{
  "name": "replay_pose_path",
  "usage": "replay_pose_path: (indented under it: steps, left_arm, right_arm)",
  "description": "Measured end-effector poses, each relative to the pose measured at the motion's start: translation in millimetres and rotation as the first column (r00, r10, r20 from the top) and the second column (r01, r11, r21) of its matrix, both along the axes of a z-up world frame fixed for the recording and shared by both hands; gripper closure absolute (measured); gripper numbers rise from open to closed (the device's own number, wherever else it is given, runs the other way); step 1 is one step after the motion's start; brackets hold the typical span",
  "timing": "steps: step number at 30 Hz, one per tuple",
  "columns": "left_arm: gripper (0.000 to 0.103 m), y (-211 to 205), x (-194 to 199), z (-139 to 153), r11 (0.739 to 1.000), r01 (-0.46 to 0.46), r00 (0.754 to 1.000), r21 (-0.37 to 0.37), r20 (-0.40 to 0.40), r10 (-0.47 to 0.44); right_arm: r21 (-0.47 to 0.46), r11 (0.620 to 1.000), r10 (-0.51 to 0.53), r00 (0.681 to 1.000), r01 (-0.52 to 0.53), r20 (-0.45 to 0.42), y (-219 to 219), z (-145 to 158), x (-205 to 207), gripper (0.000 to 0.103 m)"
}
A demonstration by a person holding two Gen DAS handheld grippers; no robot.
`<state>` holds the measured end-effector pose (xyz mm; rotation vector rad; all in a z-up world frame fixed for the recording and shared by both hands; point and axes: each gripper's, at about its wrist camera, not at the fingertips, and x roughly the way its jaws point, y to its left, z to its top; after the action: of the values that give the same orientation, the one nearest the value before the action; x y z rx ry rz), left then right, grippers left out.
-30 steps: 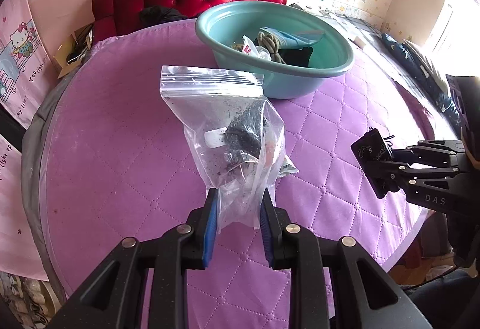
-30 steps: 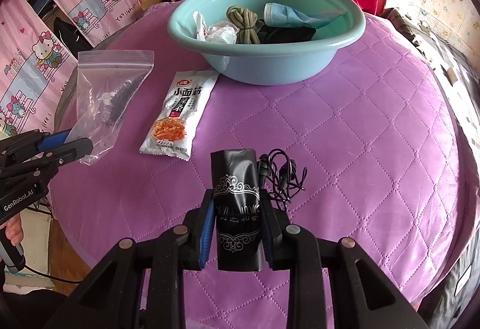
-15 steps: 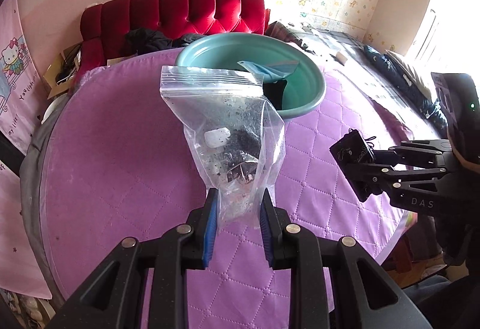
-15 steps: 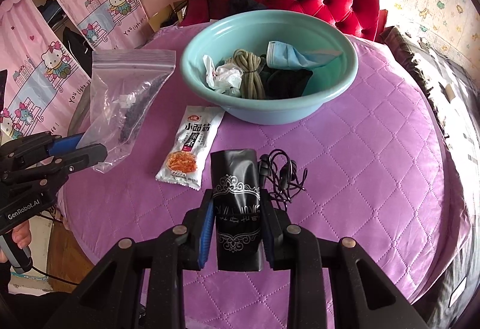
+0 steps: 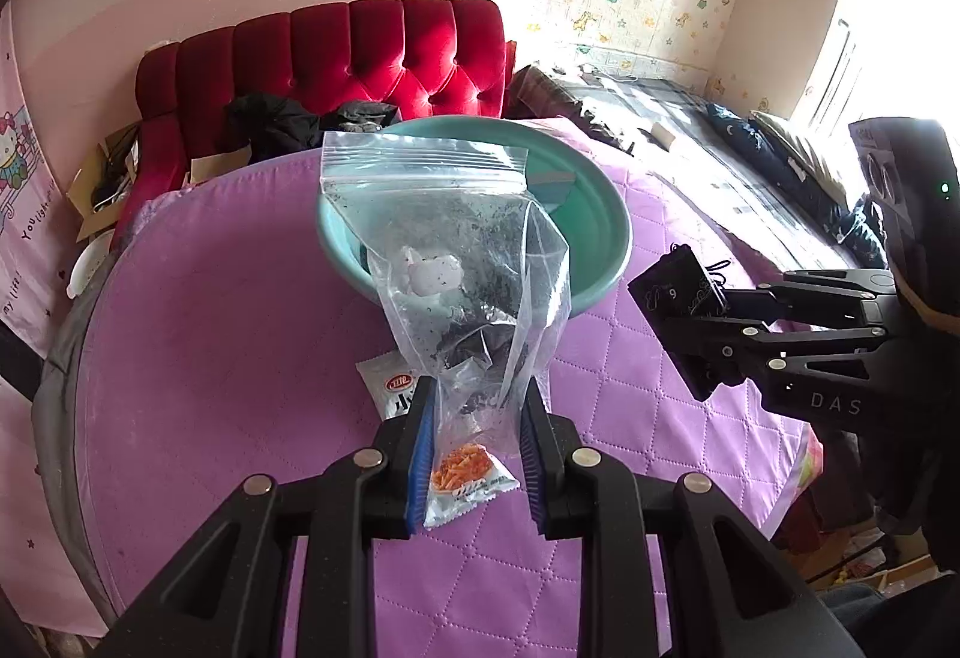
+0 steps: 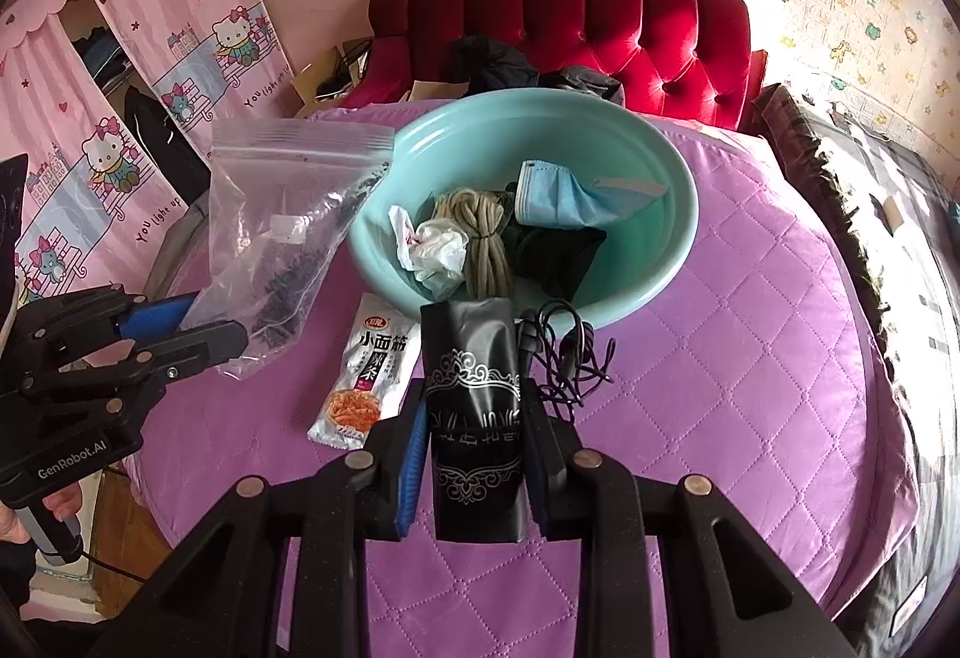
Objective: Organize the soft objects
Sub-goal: 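Carry the black pouch and zip bag over the teal basin, then open both tools to drop the pouch and zip bag into the basin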
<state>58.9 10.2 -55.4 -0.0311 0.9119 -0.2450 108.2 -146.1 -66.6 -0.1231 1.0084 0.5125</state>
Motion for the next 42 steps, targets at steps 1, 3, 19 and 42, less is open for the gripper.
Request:
replay_pose_path:
  steps: [1,3,19,42]
  left_arm:
    - [0.075,-0.4,3.0,0.6,1.0,0.003,1.0,0.0,0.002,-0.003]
    - [0.075,-0.5,7.9,0.7,1.0,0.009,1.0,0.003,0.003,-0.009]
    - [0.075,-2.7,60.6,-5.3,0.999,0.041,0.999,0.008,-0.007,-0.041]
    - [0.075,0.1,157.7,-37.3,0.999,0.041,0.996,-0.014,-0.077,-0.042]
  right_arm:
    - [0.001,1.0,-0.003,1.0,0.003,0.004,-0.1,1.5,3.4,0.073]
    - [0.004,1.0,-0.011,1.0,0.011,0.01,-0.4,3.6,10.1,0.073]
    - [0.029,0.997,-0.066,0.998,0.065,0.02,3.2,10.8,70.3,0.072]
    - [0.039,0.989,-0.141,0.989,0.143,-0.044,20.2,-28.3,169.6,0.071]
